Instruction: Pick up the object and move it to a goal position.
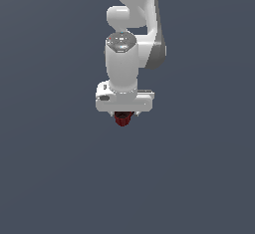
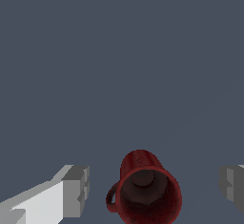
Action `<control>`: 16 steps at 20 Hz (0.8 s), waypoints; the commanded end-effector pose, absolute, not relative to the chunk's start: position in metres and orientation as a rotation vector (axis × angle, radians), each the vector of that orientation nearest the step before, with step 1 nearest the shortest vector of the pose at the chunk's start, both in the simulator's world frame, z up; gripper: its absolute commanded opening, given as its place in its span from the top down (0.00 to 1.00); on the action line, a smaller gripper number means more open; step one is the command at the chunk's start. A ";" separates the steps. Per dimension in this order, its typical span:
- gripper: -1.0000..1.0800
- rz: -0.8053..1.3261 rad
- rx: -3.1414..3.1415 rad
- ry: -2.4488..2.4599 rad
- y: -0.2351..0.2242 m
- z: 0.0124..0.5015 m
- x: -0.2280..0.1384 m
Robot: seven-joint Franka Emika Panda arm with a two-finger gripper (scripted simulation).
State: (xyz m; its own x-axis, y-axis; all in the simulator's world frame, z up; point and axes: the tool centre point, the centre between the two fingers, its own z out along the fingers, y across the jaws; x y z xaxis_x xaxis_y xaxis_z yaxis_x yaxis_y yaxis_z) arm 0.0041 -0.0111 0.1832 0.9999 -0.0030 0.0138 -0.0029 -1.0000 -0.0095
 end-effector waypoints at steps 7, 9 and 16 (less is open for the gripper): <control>0.38 -0.014 -3.126 0.009 -0.019 0.183 0.002; 0.38 -0.014 -3.126 0.009 -0.019 0.183 0.001; 0.38 -0.013 -3.117 0.006 -0.020 0.181 0.000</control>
State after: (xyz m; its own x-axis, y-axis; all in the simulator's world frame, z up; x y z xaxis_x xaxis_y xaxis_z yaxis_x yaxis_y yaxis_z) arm 0.0006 -0.0195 0.1821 1.0000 -0.0044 0.0088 -0.0042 -0.9998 -0.0208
